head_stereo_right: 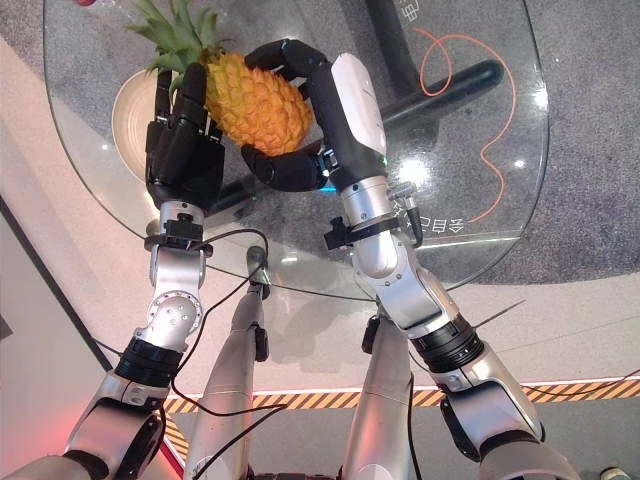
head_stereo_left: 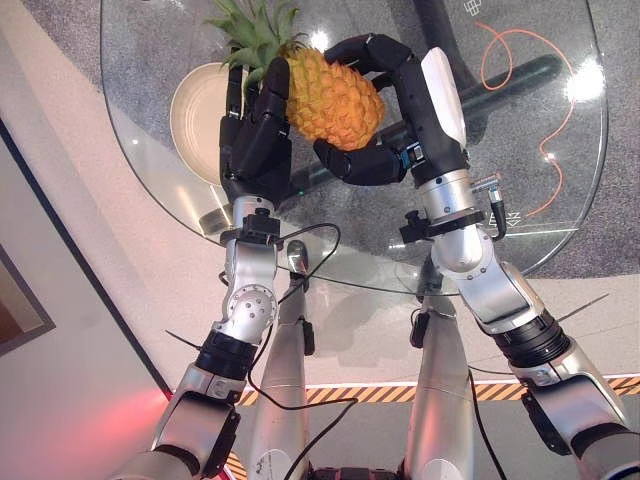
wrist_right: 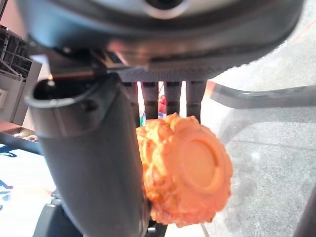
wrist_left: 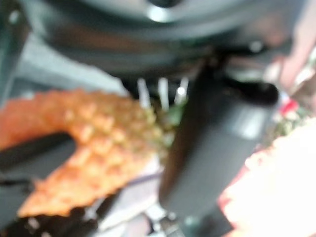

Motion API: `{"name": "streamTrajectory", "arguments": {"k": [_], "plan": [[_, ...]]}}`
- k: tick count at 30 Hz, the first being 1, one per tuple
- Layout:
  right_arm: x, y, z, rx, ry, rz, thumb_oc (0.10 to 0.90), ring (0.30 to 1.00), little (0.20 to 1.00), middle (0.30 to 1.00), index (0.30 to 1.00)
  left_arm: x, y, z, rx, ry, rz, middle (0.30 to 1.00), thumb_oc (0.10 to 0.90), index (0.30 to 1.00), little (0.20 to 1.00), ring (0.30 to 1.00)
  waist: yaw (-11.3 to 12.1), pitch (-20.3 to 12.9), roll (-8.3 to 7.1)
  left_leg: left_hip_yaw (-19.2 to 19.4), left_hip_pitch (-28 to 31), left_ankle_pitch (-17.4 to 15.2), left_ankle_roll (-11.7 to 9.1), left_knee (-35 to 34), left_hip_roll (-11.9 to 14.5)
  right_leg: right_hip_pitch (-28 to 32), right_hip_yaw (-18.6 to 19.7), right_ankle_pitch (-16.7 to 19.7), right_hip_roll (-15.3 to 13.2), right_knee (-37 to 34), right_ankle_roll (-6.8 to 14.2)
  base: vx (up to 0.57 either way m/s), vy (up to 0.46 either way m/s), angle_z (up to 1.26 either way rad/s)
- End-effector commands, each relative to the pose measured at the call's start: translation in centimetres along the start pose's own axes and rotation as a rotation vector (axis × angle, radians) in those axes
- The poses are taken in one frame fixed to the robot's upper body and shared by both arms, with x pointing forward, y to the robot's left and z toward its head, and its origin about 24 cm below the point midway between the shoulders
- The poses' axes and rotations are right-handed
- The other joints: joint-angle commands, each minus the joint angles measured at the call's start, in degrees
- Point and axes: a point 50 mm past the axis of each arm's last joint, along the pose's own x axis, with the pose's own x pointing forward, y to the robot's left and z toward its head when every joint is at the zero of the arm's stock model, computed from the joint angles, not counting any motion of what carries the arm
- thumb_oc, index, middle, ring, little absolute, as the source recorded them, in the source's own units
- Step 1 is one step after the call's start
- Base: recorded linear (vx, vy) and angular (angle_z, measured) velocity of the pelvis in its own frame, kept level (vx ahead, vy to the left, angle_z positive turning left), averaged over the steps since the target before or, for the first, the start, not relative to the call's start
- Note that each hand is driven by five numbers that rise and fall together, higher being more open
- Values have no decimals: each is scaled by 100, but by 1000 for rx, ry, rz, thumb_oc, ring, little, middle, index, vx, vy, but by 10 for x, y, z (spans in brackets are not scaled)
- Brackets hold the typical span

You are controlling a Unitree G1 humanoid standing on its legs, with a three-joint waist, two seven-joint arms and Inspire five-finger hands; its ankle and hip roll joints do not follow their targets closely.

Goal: Pick up the fruit to the plate

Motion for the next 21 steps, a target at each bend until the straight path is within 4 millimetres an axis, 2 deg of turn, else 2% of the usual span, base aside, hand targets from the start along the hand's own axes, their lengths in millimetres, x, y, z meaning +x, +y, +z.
{"name": "streamTrajectory", "arguments": {"k": [1,2,3,4,21], "plan": [[17,-10,74,19,-385,-15,100,300,200,300,300,21,-60,43,11,-238,-301,900,800,900,900,900,38,-75,-234,-75,-93,-340,159,435,-217,440,-438,963,368,-1073,-192,0,0,0],[17,-11,74,18,-385,-13,100,300,200,300,300,20,-61,44,10,-242,-312,900,800,900,900,900,37,-75,-233,-76,-96,-340,158,437,-216,440,-435,964,368,-1075,-190,0,0,0],[17,-11,74,19,-385,-13,100,300,200,300,300,20,-62,46,11,-256,-324,676,539,676,639,676,39,-75,-234,-78,-102,-340,156,442,-215,434,-433,965,370,-1071,-189,0,0,0],[17,-11,73,20,-385,-12,100,300,200,300,300,19,-62,47,14,-267,-328,300,100,300,200,300,40,-75,-236,-80,-106,-343,155,449,-214,431,-433,965,368,-1067,-190,0,0,0],[18,-10,73,27,-392,-14,100,300,200,300,300,21,-66,51,51,-322,-365,300,100,300,200,300,27,-75,-270,-105,-141,-399,151,542,-218,393,-413,947,372,-1022,-195,0,0,0]]}}
